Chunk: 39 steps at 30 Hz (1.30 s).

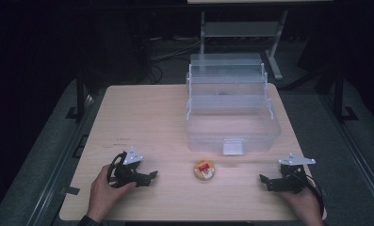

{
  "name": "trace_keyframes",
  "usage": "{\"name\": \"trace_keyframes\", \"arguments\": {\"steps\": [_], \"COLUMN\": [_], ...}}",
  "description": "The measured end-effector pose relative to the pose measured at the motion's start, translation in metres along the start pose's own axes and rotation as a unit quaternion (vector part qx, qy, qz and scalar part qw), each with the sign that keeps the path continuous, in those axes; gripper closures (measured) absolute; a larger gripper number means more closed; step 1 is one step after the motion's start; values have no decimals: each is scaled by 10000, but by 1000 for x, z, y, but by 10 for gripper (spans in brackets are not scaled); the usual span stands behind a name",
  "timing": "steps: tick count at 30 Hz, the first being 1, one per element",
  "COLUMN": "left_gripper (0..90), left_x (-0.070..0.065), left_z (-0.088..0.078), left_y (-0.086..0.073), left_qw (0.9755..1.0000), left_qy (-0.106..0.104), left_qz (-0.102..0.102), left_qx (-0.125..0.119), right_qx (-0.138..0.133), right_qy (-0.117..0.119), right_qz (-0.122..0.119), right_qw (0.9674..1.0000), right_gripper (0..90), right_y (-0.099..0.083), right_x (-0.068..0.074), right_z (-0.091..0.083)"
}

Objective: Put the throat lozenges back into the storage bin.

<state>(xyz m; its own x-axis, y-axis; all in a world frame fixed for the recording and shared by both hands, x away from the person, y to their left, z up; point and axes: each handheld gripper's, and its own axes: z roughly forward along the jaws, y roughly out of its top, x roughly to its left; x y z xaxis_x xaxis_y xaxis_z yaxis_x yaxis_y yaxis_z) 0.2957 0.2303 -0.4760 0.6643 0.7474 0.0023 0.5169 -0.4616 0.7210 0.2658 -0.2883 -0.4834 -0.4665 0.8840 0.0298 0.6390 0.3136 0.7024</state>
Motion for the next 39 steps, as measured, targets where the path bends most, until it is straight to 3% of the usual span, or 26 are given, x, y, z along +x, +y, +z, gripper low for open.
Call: {"name": "trace_keyframes", "arguments": {"steps": [10, 16, 39], "left_gripper": [107, 107, 107], "left_x": [0, 0, 0], "left_z": [0, 0, 0], "left_y": [0, 0, 0], "left_qw": [10000, 10000, 10000], "left_qy": [1, 0, 0], "left_qz": [0, -4, 3], "left_qx": [0, -4, -1], "right_qx": [12, 192, 425], "right_qy": [19, 61, 323], "right_qz": [-23, 8, -238], "right_qw": [10000, 9998, 9983], "right_gripper": [15, 18, 18], "right_y": [1, 5, 26], "right_x": [-1, 2, 13], "right_z": [0, 0, -12]}}
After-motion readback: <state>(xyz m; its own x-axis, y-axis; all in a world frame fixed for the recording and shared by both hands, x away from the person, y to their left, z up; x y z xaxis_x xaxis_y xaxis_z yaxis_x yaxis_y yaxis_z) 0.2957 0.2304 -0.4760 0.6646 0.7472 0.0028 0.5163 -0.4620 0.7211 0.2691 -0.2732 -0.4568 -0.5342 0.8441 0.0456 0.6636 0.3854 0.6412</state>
